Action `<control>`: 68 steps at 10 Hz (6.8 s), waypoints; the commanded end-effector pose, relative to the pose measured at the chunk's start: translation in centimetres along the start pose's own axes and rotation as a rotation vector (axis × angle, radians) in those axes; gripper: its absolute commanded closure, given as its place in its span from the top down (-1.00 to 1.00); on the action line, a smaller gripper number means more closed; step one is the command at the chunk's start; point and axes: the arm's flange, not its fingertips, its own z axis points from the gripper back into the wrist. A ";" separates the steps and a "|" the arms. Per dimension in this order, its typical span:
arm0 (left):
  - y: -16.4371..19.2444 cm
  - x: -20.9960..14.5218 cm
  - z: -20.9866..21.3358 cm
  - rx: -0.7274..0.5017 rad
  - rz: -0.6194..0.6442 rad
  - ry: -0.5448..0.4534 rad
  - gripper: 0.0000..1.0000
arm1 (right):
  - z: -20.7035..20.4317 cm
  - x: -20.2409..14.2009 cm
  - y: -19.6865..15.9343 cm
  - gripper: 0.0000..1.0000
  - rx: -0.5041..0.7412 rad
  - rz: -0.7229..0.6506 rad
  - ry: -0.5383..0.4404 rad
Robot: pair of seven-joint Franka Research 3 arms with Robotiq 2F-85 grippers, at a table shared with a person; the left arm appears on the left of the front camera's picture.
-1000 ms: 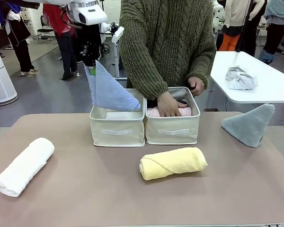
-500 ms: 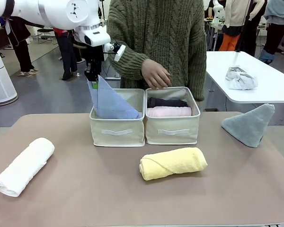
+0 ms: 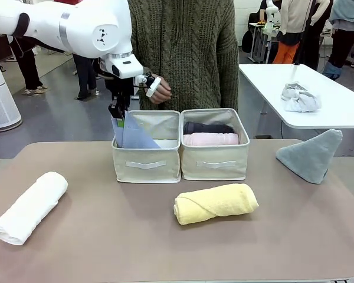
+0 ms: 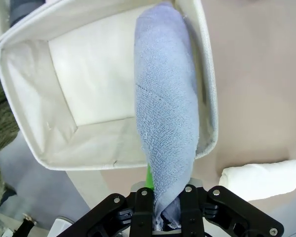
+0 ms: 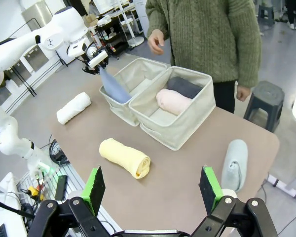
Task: Sort the towels based on their folding style.
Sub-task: Pick up one triangle-folded towel and place it in the left Fabric basket, then pick up another triangle-folded towel from the table and place it in the left Fabric basket.
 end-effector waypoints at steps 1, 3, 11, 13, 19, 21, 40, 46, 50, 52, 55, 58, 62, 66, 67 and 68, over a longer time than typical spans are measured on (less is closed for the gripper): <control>-0.4 0.4 -1.5 0.028 0.009 0.015 -0.67 | -0.1 0.0 -0.1 1.00 0.010 0.000 -0.001; -0.5 1.0 -3.0 0.006 -0.004 0.009 -0.67 | -0.1 0.0 -0.1 1.00 0.010 0.000 -0.001; -0.8 1.9 -4.2 -0.036 -0.020 0.021 0.59 | -0.1 0.0 -0.1 1.00 0.010 0.000 -0.001; -0.9 1.8 -4.2 -0.041 -0.018 0.018 1.00 | -0.1 0.0 -0.1 1.00 0.010 0.000 -0.001; -1.1 1.5 -3.7 -0.047 -0.022 0.007 1.00 | -0.1 0.0 -0.1 1.00 0.010 0.000 -0.001; -1.4 -0.6 0.7 -0.034 0.012 -0.097 1.00 | -0.1 0.0 -0.1 1.00 0.010 0.000 -0.001; -13.8 -39.1 12.2 0.047 0.248 -0.961 1.00 | -0.1 0.0 -0.1 1.00 0.010 0.000 -0.001; -18.2 -49.1 5.1 0.159 0.361 -1.062 1.00 | -0.1 0.0 -0.1 1.00 0.010 0.000 -0.001; -20.3 -50.9 4.1 0.139 0.428 -1.012 1.00 | -0.1 0.0 -0.1 1.00 0.010 0.000 -0.001; -20.2 -51.7 3.3 0.138 0.414 -1.045 1.00 | -0.1 0.0 -0.1 1.00 0.010 0.000 -0.001; -20.2 -51.7 3.3 0.138 0.414 -1.045 1.00 | -0.1 0.0 -0.1 1.00 0.010 0.000 -0.001; -20.2 -51.7 3.3 0.138 0.414 -1.045 1.00 | 0.0 0.0 -0.1 1.00 0.000 -0.001 0.000; -20.2 -51.7 3.3 0.138 0.414 -1.045 1.00 | -6.3 6.2 -0.5 1.00 -0.219 0.010 0.399; -20.2 -51.7 3.3 0.138 0.414 -1.045 1.00 | -17.7 4.6 -1.7 1.00 -0.281 0.089 0.596; -20.2 -51.7 3.3 0.138 0.414 -1.045 1.00 | -18.9 3.6 -2.1 1.00 -0.283 0.105 0.639; -20.2 -51.7 3.3 0.138 0.414 -1.045 1.00 | -18.7 3.3 -2.2 1.00 -0.266 0.132 0.646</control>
